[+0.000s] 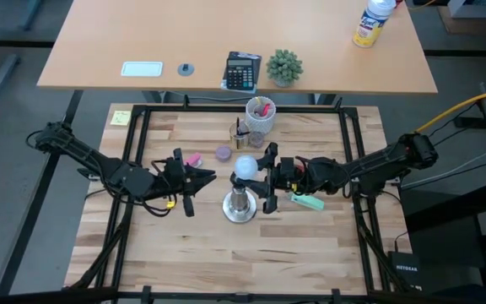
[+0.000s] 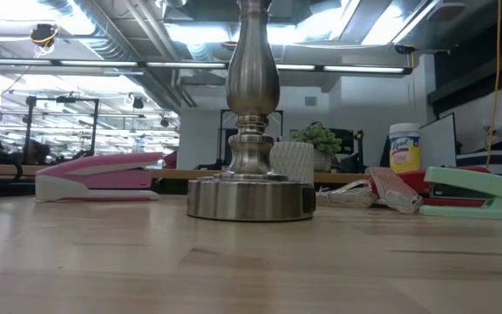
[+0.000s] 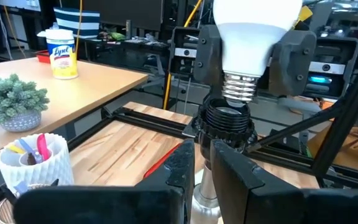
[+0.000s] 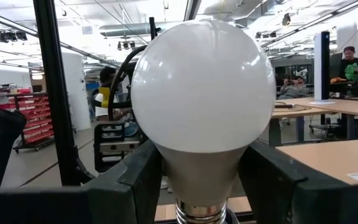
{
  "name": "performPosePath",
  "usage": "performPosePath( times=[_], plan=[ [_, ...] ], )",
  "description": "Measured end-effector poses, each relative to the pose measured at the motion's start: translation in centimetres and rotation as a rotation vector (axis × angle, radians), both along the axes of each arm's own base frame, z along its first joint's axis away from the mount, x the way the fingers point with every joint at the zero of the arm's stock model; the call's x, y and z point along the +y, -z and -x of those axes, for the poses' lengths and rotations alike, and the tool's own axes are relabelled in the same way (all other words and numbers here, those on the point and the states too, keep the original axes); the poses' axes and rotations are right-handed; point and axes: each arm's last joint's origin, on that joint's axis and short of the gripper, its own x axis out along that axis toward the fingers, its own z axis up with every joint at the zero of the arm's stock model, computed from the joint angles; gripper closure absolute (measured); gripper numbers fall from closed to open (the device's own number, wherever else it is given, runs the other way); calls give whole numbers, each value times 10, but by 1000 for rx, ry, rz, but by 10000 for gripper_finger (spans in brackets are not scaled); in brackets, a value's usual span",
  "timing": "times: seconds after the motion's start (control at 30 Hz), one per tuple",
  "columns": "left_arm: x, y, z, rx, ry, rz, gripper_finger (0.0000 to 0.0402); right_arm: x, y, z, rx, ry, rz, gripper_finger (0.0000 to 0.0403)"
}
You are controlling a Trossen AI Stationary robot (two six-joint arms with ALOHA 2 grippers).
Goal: Screw lightbulb
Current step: Insert the lightbulb into the lamp socket
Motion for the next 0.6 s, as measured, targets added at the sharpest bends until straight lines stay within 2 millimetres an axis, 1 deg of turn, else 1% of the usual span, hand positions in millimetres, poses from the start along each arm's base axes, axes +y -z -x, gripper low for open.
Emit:
performPosePath(
  times=[0.27,0.5,0.6],
  plan=[
    [0,0,0,1,1,-10,357,0,2,-1,19,-5,-16,210],
    [0,-5,0,-26,3,-36,357,2,12,-8,42,4,-16,210],
    [0,-5,0,-25,4,-37,357,2,12,-9,44,7,-16,210]
  ],
)
